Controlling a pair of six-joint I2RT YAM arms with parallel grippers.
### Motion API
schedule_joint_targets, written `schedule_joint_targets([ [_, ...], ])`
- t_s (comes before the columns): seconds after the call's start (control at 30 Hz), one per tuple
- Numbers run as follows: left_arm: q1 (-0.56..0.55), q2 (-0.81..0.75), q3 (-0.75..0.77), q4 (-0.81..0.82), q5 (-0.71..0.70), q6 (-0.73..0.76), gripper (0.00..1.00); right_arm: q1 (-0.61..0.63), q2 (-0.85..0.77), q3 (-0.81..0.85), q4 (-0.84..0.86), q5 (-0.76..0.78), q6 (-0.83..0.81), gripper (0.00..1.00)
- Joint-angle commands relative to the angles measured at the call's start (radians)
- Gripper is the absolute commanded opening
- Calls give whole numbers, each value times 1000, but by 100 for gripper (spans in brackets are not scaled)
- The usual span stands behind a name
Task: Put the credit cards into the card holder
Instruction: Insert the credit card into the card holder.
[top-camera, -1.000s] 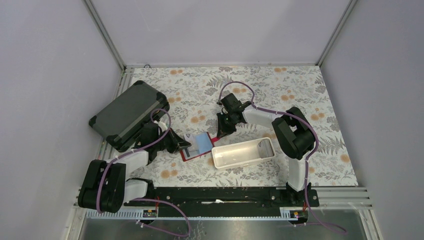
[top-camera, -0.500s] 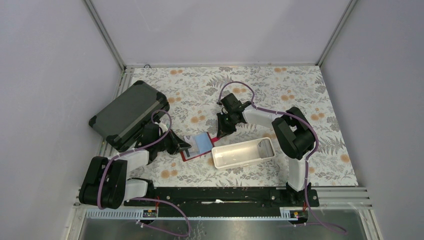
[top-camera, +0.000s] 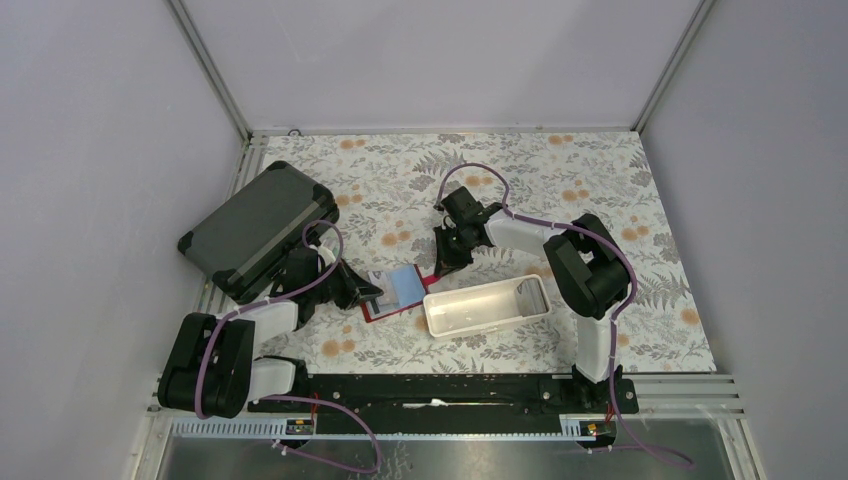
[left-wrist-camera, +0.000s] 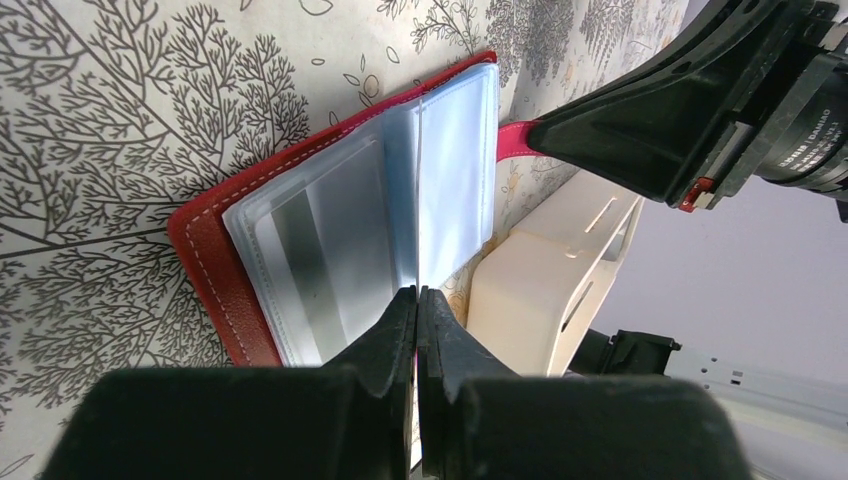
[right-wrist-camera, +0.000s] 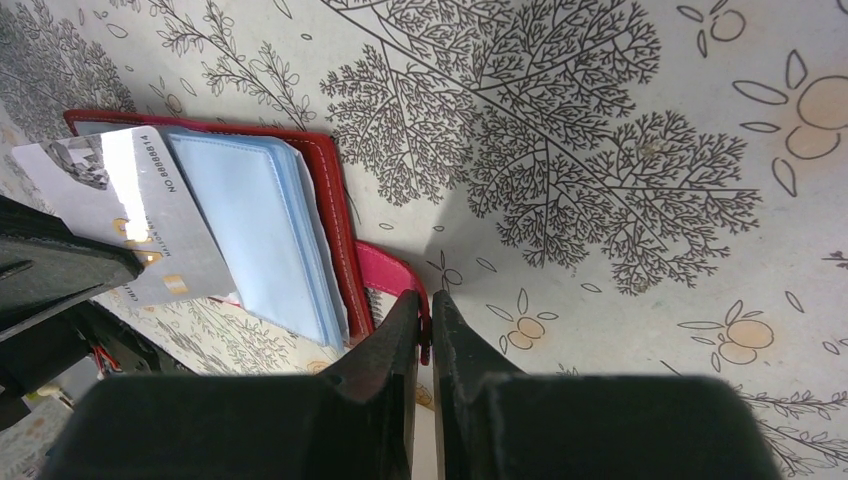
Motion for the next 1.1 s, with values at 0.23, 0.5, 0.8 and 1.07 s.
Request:
schedule_joint_targets([
  [0.23,-1,17,-20,99,37,-29,0,5,13,25,-31,17,-16,0],
  [0.5,-1,31,-36,104,42,-22,0,5,13,25,-32,18,-16,0],
  [0.8,-1,70,-34,124,53,-7,0,5,22,37,-48,18,-21,0],
  [1.07,-1,107,-26,167,74,-11,0,5,26,44,-50,15,-23,0],
])
